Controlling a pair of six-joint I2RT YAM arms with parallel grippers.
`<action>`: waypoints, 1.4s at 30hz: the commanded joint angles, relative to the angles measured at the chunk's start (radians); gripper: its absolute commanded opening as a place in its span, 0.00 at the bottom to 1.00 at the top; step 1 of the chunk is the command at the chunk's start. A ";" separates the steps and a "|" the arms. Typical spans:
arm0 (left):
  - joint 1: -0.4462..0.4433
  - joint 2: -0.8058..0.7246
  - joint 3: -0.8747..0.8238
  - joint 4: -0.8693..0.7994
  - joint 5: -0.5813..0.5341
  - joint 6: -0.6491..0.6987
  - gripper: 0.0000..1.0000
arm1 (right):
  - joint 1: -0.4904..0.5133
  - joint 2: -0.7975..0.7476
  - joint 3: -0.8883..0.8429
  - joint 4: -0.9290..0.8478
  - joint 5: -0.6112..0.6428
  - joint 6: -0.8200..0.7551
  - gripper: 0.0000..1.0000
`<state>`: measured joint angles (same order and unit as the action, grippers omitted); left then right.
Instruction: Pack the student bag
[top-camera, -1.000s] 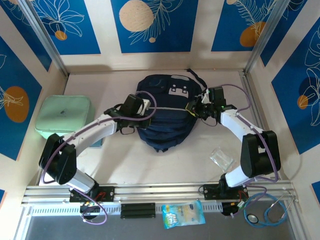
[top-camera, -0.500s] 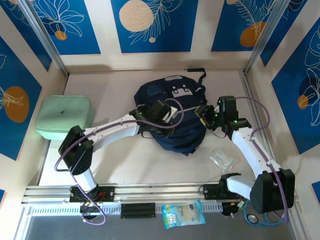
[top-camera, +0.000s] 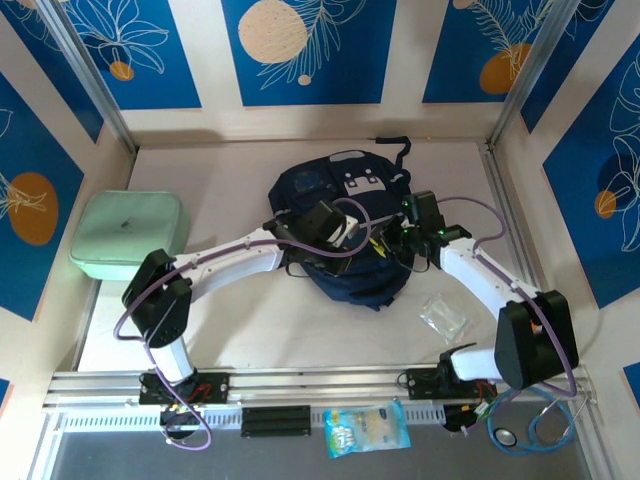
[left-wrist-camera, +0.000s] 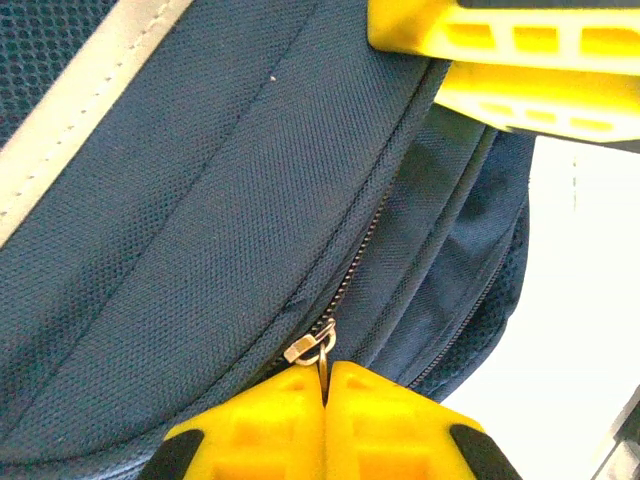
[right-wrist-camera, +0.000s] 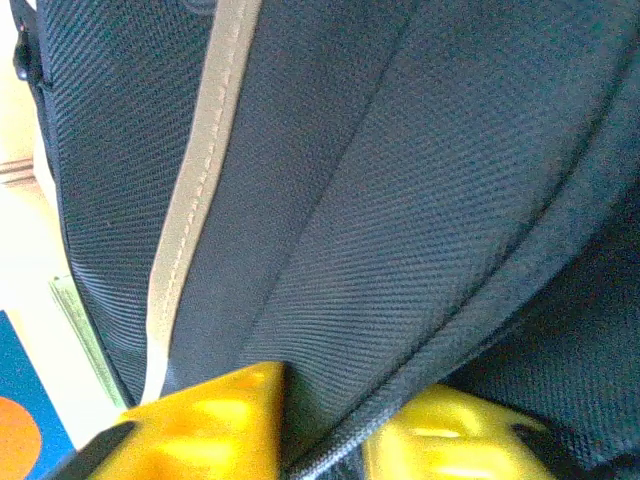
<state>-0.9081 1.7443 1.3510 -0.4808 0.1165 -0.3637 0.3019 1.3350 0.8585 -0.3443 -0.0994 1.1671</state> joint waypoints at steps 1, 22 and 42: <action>-0.006 -0.030 -0.001 -0.046 -0.015 0.031 0.00 | 0.005 0.009 0.034 0.007 0.033 -0.015 0.16; 0.282 -0.059 -0.064 -0.063 -0.094 0.167 0.00 | -0.062 -0.003 0.091 -0.068 0.012 -0.208 0.08; 0.419 -0.239 -0.267 -0.014 -0.155 0.068 0.13 | 0.014 0.192 0.291 -0.159 -0.113 -0.478 0.38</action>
<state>-0.5266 1.5436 1.1191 -0.4080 0.0586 -0.2653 0.3214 1.5433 1.1179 -0.4309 -0.2565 0.7425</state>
